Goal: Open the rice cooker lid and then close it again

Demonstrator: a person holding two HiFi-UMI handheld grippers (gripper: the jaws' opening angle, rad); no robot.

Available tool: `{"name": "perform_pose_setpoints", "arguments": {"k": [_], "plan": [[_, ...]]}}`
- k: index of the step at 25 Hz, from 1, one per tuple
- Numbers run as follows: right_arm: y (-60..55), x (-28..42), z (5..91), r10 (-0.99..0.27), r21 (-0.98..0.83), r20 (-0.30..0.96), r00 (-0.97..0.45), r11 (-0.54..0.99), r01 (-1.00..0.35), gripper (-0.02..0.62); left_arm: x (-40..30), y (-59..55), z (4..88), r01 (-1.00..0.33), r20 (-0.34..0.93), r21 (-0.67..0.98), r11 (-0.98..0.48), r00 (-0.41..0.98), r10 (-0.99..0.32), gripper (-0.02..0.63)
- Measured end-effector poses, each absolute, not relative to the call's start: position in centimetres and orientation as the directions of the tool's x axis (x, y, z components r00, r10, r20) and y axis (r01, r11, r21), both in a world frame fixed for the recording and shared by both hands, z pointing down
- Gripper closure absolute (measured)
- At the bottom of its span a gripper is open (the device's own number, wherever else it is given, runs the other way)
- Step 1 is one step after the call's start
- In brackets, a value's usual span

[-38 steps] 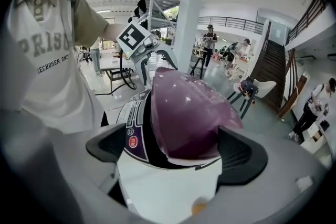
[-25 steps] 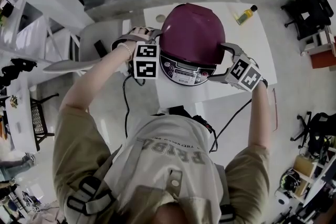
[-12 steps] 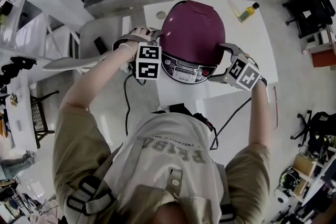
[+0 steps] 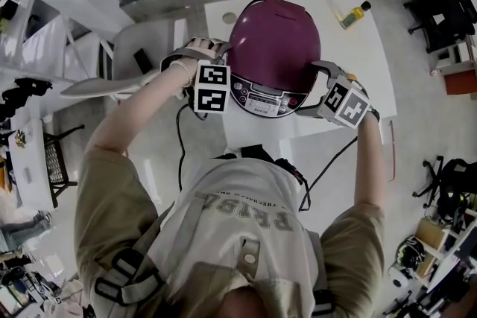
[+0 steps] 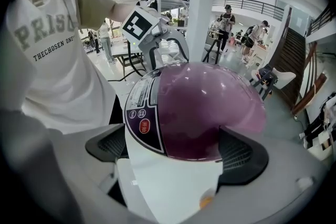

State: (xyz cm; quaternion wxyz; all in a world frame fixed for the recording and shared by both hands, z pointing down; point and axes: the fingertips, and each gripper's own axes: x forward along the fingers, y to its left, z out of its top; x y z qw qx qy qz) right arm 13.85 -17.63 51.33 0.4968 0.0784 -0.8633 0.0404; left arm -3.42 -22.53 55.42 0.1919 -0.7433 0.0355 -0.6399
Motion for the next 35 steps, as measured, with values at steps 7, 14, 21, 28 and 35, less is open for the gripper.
{"name": "perform_pose_setpoints", "arguments": {"k": [7,14,21,28,35], "plan": [[-17.4,13.9,51.5,-0.076,0.002,0.875,-0.477,0.988,-0.153,0.066,-3.6,-22.5,55.5,0.222,0.945,-0.322,-0.92,0.141,-0.296,0.067],[-17.2,14.1,51.5,-0.029,-0.028,0.898,-0.438,0.992,-0.124,0.066,-3.8,-22.6,55.6,0.265,0.951,-0.307,-0.914,0.117,-0.285,0.067],[-17.3,14.3,51.4,0.024,-0.07,0.912,-0.409,0.993,-0.097,0.067,-4.1,-22.9,55.6,0.323,0.961,-0.278,-0.905,0.089,-0.264,0.067],[-17.4,14.3,51.6,0.047,-0.081,0.939,-0.341,0.993,-0.087,0.068,-4.2,-23.4,55.9,0.367,0.958,-0.28,-0.887,0.05,-0.281,0.067],[-17.4,14.7,51.9,0.062,-0.078,0.965,-0.254,0.995,-0.056,0.071,-4.2,-23.4,56.0,0.381,0.959,-0.277,-0.882,0.053,-0.278,0.066]]}}
